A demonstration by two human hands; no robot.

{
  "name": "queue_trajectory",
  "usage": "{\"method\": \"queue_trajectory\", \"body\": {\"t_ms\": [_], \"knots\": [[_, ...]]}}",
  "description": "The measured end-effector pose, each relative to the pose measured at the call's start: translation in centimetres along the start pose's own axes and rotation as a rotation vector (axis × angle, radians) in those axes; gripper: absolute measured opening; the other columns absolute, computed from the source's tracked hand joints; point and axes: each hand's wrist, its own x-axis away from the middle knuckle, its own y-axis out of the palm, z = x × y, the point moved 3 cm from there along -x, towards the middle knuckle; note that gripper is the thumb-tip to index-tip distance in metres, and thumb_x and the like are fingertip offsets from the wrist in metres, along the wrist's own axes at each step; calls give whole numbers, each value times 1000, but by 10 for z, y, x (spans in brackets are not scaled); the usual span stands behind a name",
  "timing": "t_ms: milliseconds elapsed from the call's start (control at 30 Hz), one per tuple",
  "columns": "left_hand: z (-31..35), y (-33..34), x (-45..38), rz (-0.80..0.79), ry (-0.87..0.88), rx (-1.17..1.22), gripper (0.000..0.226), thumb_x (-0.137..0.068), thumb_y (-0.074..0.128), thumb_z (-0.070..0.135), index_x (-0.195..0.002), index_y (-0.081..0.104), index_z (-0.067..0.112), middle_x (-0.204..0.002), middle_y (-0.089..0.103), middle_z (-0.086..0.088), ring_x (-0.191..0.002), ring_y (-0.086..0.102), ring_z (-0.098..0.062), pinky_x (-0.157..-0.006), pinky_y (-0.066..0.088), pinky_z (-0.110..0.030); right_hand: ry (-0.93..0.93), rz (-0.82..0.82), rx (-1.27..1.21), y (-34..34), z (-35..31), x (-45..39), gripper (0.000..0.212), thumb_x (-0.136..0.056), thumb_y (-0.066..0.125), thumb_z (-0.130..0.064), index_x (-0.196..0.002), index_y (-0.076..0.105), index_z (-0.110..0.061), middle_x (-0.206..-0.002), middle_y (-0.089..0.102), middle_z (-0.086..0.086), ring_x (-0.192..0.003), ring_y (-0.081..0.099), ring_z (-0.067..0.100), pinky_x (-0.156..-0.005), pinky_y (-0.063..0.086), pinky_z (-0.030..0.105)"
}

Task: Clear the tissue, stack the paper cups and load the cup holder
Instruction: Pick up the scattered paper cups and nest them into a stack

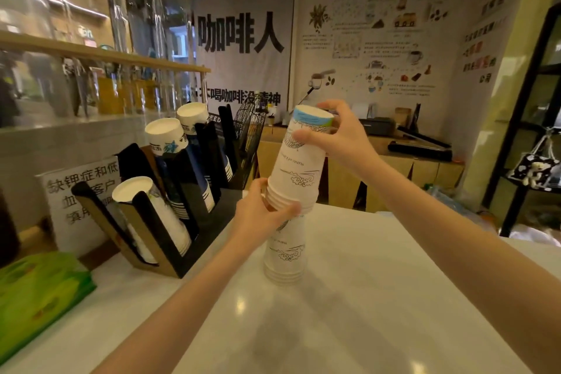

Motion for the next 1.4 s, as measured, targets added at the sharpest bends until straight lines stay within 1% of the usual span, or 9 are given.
{"method": "queue_trajectory", "body": {"t_ms": [100, 200, 367, 600, 700, 867, 1000, 1167, 1400], "knots": [[-17, 7, 4, -36, -81, -20, 78, -67, 72, 41, -130, 33, 19, -121, 58, -7, -109, 57, -24, -88, 51, -37, 3, -66, 47, 18, 15, 3, 67, -67, 78, -32, -122, 42, -20, -106, 54, -7, -86, 57, 3, -63, 49, 15], [-37, 14, 8, -82, -142, -50, 78, -65, 72, 47, -129, 35, 19, -124, 58, -4, -109, 57, -21, -84, 49, -31, 34, -114, 59, 33, 35, 9, 70, -65, 79, -33, -123, 42, -19, -106, 55, -7, -88, 57, 4, -66, 49, 16], [-69, 26, 18, -116, -220, -80, 68, -73, 59, 56, -127, 38, 20, -128, 57, -2, -111, 57, -22, -88, 51, -37, 85, -160, 69, 52, 63, 25, 66, -64, 80, -34, -118, 45, -19, -98, 56, -10, -81, 56, 1, -61, 46, 13], [-99, 32, 26, -103, -164, -276, 73, -67, 47, 73, -124, 43, 28, -120, 61, 2, -103, 58, -16, -83, 53, -35, 132, -172, 16, 63, 85, 42, 61, -64, 81, -31, -113, 46, -20, -99, 59, -7, -80, 57, -1, -62, 48, 14], [-104, 33, 26, -58, -166, -377, 78, -67, 45, 75, -128, 41, 26, -120, 54, -1, -109, 52, -18, -87, 47, -35, 128, -131, -20, 64, 90, 45, 60, -63, 80, -33, -112, 46, -23, -99, 61, -8, -87, 60, 5, -71, 54, 23], [-106, 42, 32, -82, -149, -131, 77, -64, 51, 73, -127, 38, 32, -130, 54, 4, -113, 54, -15, -95, 50, -41, 208, -275, -109, 63, 100, 44, 76, -68, 76, -35, -131, 36, -26, -123, 57, -1, -111, 55, 17, -91, 50, 37], [-99, 45, 35, -105, -125, -8, 76, -73, 61, 51, -137, 20, 39, -139, 47, 9, -122, 49, -11, -103, 44, -37, 553, -423, -312, 59, 139, 59, 79, -76, 62, -50, -142, 21, -32, -146, 38, 3, -130, 41, 27, -108, 34, 46], [-102, 47, 35, -140, -173, 0, 76, -77, 59, 48, -139, 18, 36, -143, 43, 7, -125, 47, -15, -104, 43, -36, 735, -554, -431, 70, 169, 91, 60, -80, 64, -37, -131, 34, -27, -134, 47, 1, -121, 47, 27, -100, 42, 43], [-98, 40, 31, -174, -249, 171, 66, -75, 68, 34, -132, 35, 37, -134, 53, 6, -120, 52, -15, -98, 48, -34, 726, -455, -429, 75, 167, 93, 51, -77, 69, -31, -122, 46, -26, -128, 53, 0, -118, 51, 26, -99, 44, 47]]}}
